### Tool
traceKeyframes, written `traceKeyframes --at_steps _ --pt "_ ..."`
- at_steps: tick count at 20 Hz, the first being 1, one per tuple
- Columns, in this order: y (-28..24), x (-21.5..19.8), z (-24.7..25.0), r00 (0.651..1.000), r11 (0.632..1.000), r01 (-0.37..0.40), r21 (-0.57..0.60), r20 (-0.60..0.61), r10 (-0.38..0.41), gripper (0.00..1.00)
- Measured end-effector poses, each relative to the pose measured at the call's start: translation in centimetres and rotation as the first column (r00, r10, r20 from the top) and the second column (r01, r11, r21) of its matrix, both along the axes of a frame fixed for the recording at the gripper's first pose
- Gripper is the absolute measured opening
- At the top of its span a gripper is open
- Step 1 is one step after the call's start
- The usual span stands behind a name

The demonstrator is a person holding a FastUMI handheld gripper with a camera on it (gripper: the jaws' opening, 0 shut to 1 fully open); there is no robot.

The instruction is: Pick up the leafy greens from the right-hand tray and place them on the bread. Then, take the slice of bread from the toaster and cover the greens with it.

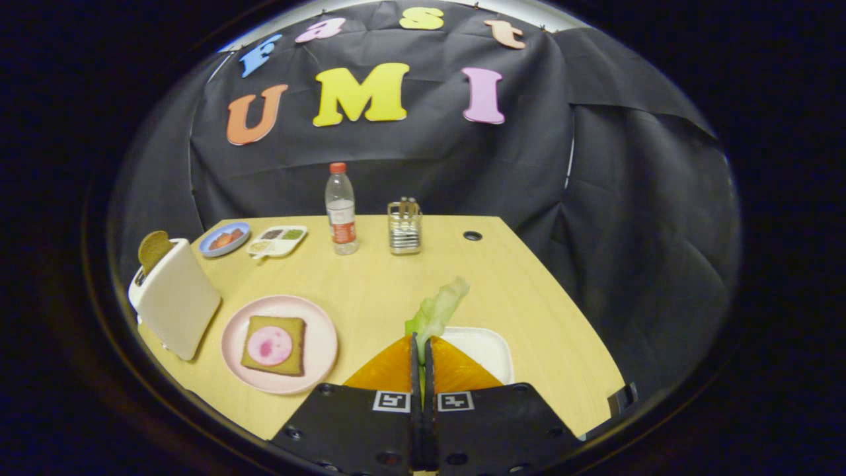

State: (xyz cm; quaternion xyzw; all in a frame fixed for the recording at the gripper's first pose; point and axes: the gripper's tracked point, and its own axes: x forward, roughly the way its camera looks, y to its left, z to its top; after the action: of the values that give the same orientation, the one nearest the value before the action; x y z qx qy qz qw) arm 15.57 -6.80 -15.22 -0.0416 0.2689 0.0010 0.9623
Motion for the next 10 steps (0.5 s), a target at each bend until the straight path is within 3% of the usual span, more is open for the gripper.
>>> traceKeyframes --at_steps 10 --pt "14.3 -1.6 0.5 0.976 0.976 -0.216 0.034 0.019 0.215 0.0"
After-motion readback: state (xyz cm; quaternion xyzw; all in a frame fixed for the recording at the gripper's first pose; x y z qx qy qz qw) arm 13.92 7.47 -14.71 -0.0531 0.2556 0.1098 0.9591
